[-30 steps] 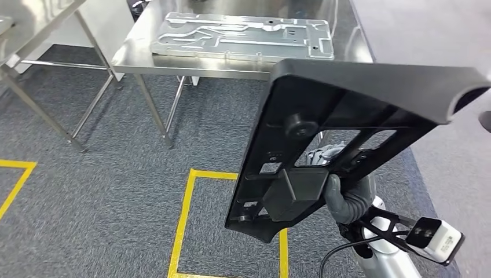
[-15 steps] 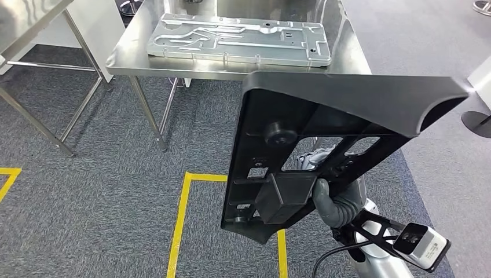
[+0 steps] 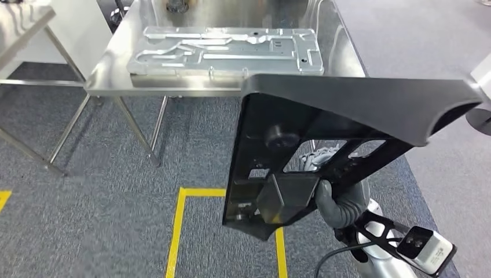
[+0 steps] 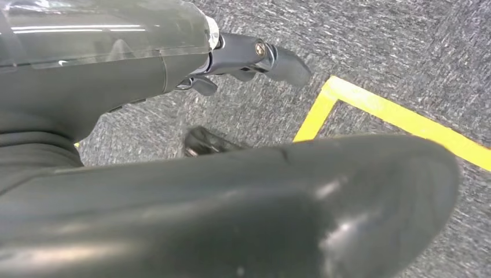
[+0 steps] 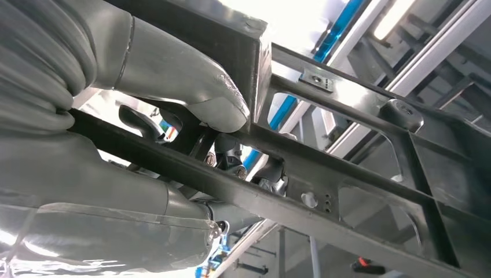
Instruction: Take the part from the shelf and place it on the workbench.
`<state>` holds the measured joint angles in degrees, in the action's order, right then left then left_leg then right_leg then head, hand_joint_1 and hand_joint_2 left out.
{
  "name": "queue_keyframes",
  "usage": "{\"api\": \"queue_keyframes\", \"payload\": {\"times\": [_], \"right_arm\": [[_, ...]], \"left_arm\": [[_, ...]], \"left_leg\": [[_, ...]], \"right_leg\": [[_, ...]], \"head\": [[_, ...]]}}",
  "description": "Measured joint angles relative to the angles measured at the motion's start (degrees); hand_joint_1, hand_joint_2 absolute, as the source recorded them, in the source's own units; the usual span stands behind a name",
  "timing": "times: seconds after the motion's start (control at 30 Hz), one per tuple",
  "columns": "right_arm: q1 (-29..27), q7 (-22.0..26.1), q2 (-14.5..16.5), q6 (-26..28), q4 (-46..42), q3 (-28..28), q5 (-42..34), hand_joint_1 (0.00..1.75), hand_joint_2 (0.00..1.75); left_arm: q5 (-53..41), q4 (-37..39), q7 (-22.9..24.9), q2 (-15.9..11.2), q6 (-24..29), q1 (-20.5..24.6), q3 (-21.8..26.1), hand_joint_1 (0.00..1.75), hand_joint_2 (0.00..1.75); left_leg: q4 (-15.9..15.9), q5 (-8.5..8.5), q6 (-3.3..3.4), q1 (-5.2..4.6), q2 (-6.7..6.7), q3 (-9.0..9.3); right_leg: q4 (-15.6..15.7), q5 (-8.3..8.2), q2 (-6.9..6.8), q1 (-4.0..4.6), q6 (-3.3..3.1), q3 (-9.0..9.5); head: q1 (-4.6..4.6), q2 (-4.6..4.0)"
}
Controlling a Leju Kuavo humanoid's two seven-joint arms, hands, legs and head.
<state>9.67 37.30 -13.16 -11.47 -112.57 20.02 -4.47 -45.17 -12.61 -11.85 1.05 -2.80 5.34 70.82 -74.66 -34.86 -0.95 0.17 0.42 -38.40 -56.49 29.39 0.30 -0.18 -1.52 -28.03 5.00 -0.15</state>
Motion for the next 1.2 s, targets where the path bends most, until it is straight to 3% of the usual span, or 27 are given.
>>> {"api": "queue_keyframes", "payload": {"times": [0.03, 0.07, 0.13, 0.17, 0.2, 0.3, 0.37, 0.4, 0.47, 0.5, 0.53, 0.57, 0.63, 0.67, 0.7, 0.8, 0.87, 0.93, 1.0, 1.03, 1.07, 1.13, 1.2], "right_arm": [[-0.1, 0.0, 0.0, 0.0, 0.0, 0.0, 0.0, 1.75, 1.75], [-0.1, 0.0, 0.0, 0.0, 0.0, 0.0, 0.0, 1.75, 1.75], [-0.1, 0.0, 0.0, 0.0, 0.0, 0.0, 0.0, 1.75, 1.75], [-0.1, 0.0, 0.0, 0.0, 0.0, 0.1, 0.1, 1.75, 1.75], [-0.1, 0.0, 0.0, 0.0, 0.0, 0.1, 0.1, 1.75, 1.75], [0.0, 0.0, 0.0, 0.1, 0.0, 0.2, 0.2, 1.75, 1.75], [0.1, 0.0, 0.0, 0.3, -0.1, 0.3, 0.3, 1.75, 1.75], [0.1, 0.0, 0.0, 0.3, -0.1, 0.3, 0.3, 1.75, 1.75], [0.0, 0.0, 0.0, 0.5, -0.1, 0.3, 0.3, 1.75, 1.75], [-0.1, 0.0, 0.0, 0.6, -0.1, 0.3, 0.3, 1.75, 1.75], [-0.2, 0.0, 0.0, 0.7, -0.1, 0.4, 0.3, 1.75, 1.75], [-0.2, 0.0, 0.0, 0.7, -0.1, 0.4, 0.3, 1.75, 1.75], [-0.2, 0.0, 0.0, 0.7, -0.1, 0.4, 0.3, 1.75, 1.75], [-0.1, 0.0, 0.0, 0.7, -0.1, 0.4, 0.3, 1.75, 1.75], [-0.1, 0.0, 0.0, 0.7, -0.1, 0.5, 0.3, 1.75, 1.75], [0.0, 0.0, 0.0, 0.7, -0.1, 0.6, 0.3, 1.75, 1.75], [0.0, 0.0, -0.2, 0.7, -0.1, 0.6, 0.3, 1.75, 1.75], [0.1, 0.0, -0.2, 0.7, -0.2, 0.7, 0.3, 1.75, 1.75], [0.1, 0.0, -0.3, 0.7, -0.1, 0.7, 0.2, 1.75, 1.75], [0.0, 0.0, -0.3, 0.7, -0.1, 0.7, 0.2, 1.75, 1.75], [0.0, 0.0, -0.3, 0.7, -0.1, 0.7, 0.2, 1.75, 1.75], [0.0, 0.0, -0.3, 0.7, -0.1, 0.8, 0.2, 1.75, 1.75], [0.1, 0.0, -0.3, 0.7, -0.1, 0.8, 0.2, 1.75, 1.75]], "left_arm": [[0.0, 0.0, 0.0, 0.0, 0.1, -0.2, 0.0, 0.0, 0.0], [0.0, 0.0, 0.0, 0.0, 0.2, -0.3, 0.0, 0.0, 0.0], [0.0, 0.0, 0.0, -0.1, 0.4, -0.4, 0.0, 0.0, 0.0], [0.0, 0.0, 0.0, -0.1, 0.4, -0.4, 0.0, 0.0, 0.0], [0.0, 0.0, 0.0, -0.2, 0.4, -0.4, 0.0, 0.0, 0.0], [0.0, 0.0, 0.1, -0.3, 0.4, -0.2, 0.0, 0.0, 0.0], [0.0, 0.0, 0.0, -0.3, 0.4, -0.1, 0.0, 0.0, 0.0], [0.0, 0.0, 0.0, -0.3, 0.4, -0.1, 0.0, 0.0, 0.0], [0.0, 0.0, -0.1, -0.3, 0.4, 0.0, 0.0, 0.0, 0.0], [0.0, 0.0, -0.1, -0.3, 0.3, 0.0, 0.0, 0.0, 0.0], [0.0, 0.0, -0.1, -0.3, 0.3, 0.0, 0.0, 0.0, 0.0], [0.0, 0.0, -0.1, -0.3, 0.3, 0.0, 0.0, 0.0, 0.0], [0.0, 0.0, -0.1, -0.3, 0.3, -0.1, 0.0, 0.0, 0.0], [0.0, 0.0, -0.1, -0.3, 0.3, 0.0, 0.0, 0.0, 0.0], [0.0, 0.0, -0.1, -0.3, 0.3, 0.0, 0.0, 0.0, 0.0], [0.0, 0.0, -0.1, -0.3, 0.3, 0.1, 0.0, 0.0, 0.0], [0.0, 0.0, -0.1, -0.3, 0.3, 0.1, 0.0, 0.0, 0.0], [0.0, 0.0, -0.1, -0.3, 0.3, 0.2, 0.0, 0.0, 0.0], [0.0, 0.0, -0.1, -0.3, 0.3, 0.1, 0.0, 0.0, 0.0], [0.0, 0.0, -0.1, -0.3, 0.3, 0.0, 0.0, 0.0, 0.0], [0.0, 0.0, -0.1, -0.3, 0.3, -0.1, 0.0, 0.0, 0.0], [0.1, 0.0, -0.2, -0.3, 0.3, -0.1, 0.0, 0.0, 0.0], [0.1, 0.0, -0.2, -0.3, 0.3, 0.0, 0.0, 0.0, 0.0]], "left_leg": [[0.1, 2.17, -0.02, 0.0, -0.01, -1.96], [2.6, 5.74, 0.05, -0.01, -0.02, -2.82], [9.6, 12.73, 0.46, -0.19, -0.29, -2.45], [12.0, 14.36, 0.77, -0.34, -0.45, -1.94], [13.1, 14.49, 1.1, -0.53, -0.61, -1.57], [14.5, 12.67, 2.24, -0.65, -0.72, -0.55], [15.7, 12.01, 2.86, -0.28, -0.77, 0.88], [16.2, 11.68, 3.02, -0.16, -0.78, 1.63], [16.6, 10.79, 3.12, -0.1, -0.77, 2.87], [16.6, 10.25, 3.08, -0.1, -0.78, 3.54], [16.6, 9.66, 3.02, -0.08, -0.78, 4.32], [16.6, 9.05, 2.94, -0.06, -0.79, 5.24], [16.6, 7.79, 2.57, -0.03, -0.82, 7.06], [16.6, 7.22, 2.25, -0.08, -0.84, 7.6], [16.6, 6.81, 1.9, -0.1, -0.84, 7.87], [17.0, 6.25, 0.83, -0.01, -0.57, 8.15], [15.5, 5.2, 0.24, 0.15, -0.41, 7.92], [9.4, 2.53, -0.06, 0.25, -0.41, 4.96], [2.0, 0.36, -0.08, 0.24, -0.41, 0.37], [0.5, 0.7, 0.01, 0.23, -0.42, -1.05], [1.3, 2.27, 0.2, 0.19, -0.43, -1.36], [8.3, 7.21, 0.9, -0.05, -0.47, 0.89], [14.6, 9.71, 1.63, -0.53, -0.46, 3.49]], "right_leg": [[0.0, 0.94, 0.26, -0.01, 0.05, 1.15], [0.0, 1.97, 0.5, -0.01, 0.12, 2.45], [0.0, 4.12, 0.79, 0.05, 0.46, 4.9], [0.1, 4.92, 0.93, 0.09, 0.79, 5.67], [0.3, 5.45, 1.04, 0.1, 1.18, 6.02], [1.8, 6.06, 0.99, -0.06, 2.14, 6.78], [-0.4, 7.04, 0.53, -0.12, 2.57, 5.94], [-4.0, 7.94, 0.32, -0.22, 2.77, 3.81], [-13.3, 9.55, 0.21, -0.48, 3.19, -3.09], [-16.4, 9.29, 0.18, -0.65, 3.38, -6.28], [-17.5, 7.83, 0.12, -0.81, 3.53, -8.43], [-16.1, 5.16, 0.05, -0.96, 3.63, -9.32], [-9.1, -1.4, -0.36, -1.14, 3.66, -8.37], [-5.7, -3.39, -0.59, -1.04, 3.5, -7.5], [-3.6, -4.32, -0.78, -0.88, 3.18, -6.93], [-2.2, -3.8, -0.56, -0.46, 1.91, -6.54], [-1.6, -3.65, -0.38, -0.46, 1.14, -5.87], [-1.2, -3.3, -0.41, -0.37, 0.48, -5.08], [-1.2, -2.74, -0.36, -0.06, 0.1, -4.52], [-1.2, -2.43, -0.3, 0.11, 0.02, -4.18], [-1.2, -2.07, -0.22, 0.26, -0.02, -3.73], [-1.2, -1.24, -0.14, 0.44, 0.04, -2.62], [-1.1, -0.44, -0.08, 0.56, 0.46, -1.79]], "head": [[-0.01, 0.0], [0.0, 0.0], [-0.02, -0.01], [-0.01, -0.01], [-0.02, -0.01], [-0.04, 0.0], [-0.05, 0.0], [-0.07, 0.0], [-0.06, 0.0], [-0.06, 0.0], [-0.06, 0.0], [-0.06, 0.0], [-0.07, 0.0], [-0.07, 0.0], [-0.07, 0.0], [-0.04, 0.0], [-0.04, 0.0], [-0.04, 0.0], [-0.04, 0.0], [-0.04, 0.0], [-0.04, 0.0], [-0.04, 0.0], [-0.04, 0.0]]}}
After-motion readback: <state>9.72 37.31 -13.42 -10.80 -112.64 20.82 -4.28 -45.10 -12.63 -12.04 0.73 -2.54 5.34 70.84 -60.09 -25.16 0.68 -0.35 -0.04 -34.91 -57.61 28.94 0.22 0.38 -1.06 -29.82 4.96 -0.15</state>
